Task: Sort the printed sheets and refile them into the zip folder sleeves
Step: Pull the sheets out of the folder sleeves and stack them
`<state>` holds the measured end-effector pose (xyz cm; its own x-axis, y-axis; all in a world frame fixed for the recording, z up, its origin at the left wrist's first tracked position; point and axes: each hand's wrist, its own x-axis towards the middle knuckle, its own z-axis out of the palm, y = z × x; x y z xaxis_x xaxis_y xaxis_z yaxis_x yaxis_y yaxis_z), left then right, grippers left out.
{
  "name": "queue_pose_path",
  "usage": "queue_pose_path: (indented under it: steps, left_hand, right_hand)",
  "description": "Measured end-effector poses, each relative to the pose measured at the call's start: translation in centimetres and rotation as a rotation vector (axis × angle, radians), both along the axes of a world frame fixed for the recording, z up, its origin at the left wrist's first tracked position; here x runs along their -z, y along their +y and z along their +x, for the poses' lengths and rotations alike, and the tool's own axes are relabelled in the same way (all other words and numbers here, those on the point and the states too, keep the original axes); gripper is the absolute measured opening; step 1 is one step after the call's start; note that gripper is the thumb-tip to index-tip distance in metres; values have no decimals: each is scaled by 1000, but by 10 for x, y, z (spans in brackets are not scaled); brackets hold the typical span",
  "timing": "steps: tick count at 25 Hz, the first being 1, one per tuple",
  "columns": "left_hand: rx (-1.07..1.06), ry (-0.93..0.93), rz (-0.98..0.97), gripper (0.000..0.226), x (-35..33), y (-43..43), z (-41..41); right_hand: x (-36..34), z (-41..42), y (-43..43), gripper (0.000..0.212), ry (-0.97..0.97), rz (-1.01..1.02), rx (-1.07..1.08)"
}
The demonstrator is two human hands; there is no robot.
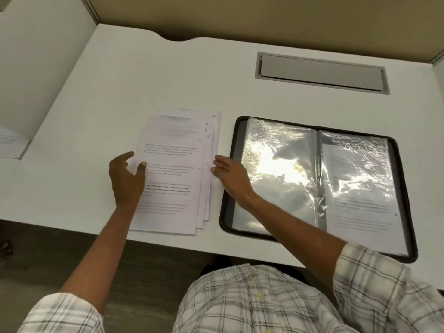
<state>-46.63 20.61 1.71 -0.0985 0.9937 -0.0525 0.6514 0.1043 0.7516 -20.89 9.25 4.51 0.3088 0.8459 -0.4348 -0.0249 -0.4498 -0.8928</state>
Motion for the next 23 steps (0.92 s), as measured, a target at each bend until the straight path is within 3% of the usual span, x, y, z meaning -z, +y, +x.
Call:
queue_pose_path:
  steps: [2, 5, 7, 9, 11, 12, 16, 19, 21, 23]
  left_hand:
    - [57, 49, 89, 45, 2, -18, 24]
    - [290, -51, 147, 41, -1, -69, 87]
    - [519, -115, 132, 39, -5, -116, 143]
    - [722, -140, 150, 38, -5, -163, 201]
    - [906, -101, 206, 41, 4, -200, 250]
    - [973, -52, 223, 42, 12, -212, 271]
    - [1029, 134, 214, 44, 41, -231, 308]
    - [978, 91, 249, 35, 38, -234, 316]
    - [800, -74, 65, 28, 10, -239, 326]
    - [596, -227, -254, 35, -30, -237, 346]
  right_hand:
    - [0, 32, -31, 46, -211, 57, 64]
    - [21, 98, -99, 43, -705, 48, 179]
    - [40, 146, -154, 50, -982, -89, 273]
    - [53, 183, -204, 55, -1090, -326, 333]
    - [59, 204, -240, 59, -1044, -514, 364]
    - [60, 210, -255, 62, -1007, -490, 384]
    - [43, 205, -274, 81, -842, -21, 508]
    - [24, 207, -265, 94, -527, 151, 613]
    - [10, 210, -258, 99, -234, 173, 585]
    - [-4, 214, -254, 102, 15, 146, 455]
